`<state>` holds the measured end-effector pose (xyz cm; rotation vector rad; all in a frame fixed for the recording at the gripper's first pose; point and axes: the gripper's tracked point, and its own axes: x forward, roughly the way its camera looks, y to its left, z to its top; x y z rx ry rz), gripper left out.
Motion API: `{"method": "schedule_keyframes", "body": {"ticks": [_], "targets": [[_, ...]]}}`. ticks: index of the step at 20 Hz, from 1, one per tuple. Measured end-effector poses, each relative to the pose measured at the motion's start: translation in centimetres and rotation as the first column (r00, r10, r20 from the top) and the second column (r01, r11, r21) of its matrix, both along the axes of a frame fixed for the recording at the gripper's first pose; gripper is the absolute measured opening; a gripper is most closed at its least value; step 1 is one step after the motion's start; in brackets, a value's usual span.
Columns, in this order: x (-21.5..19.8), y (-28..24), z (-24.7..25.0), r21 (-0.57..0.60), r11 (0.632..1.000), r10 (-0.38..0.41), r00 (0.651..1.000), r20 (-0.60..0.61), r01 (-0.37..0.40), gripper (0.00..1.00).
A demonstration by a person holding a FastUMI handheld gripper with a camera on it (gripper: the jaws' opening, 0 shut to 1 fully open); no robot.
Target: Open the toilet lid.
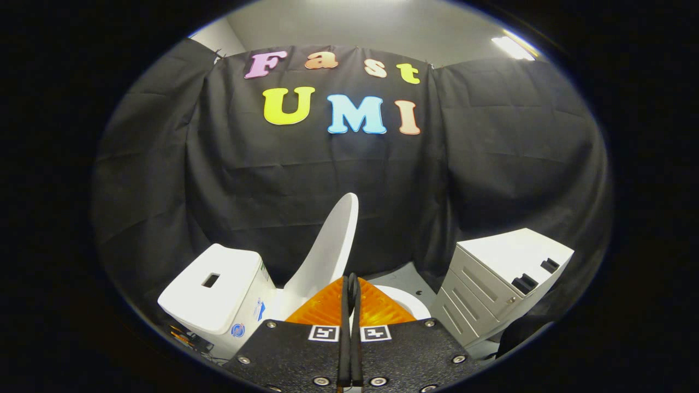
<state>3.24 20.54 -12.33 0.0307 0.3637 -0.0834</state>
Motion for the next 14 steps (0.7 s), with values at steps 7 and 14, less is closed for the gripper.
{"method": "schedule_keyframes", "body": {"ticks": [7, 14], "targets": [[0.0, 4.1, 1.8, -0.003, 0.998, 0.057, 0.998, 0.041, -0.057, 0.00], [0.2, 8.2, 3.4, -0.084, 0.991, 0.106, 0.993, 0.055, -0.102, 0.00]]}}
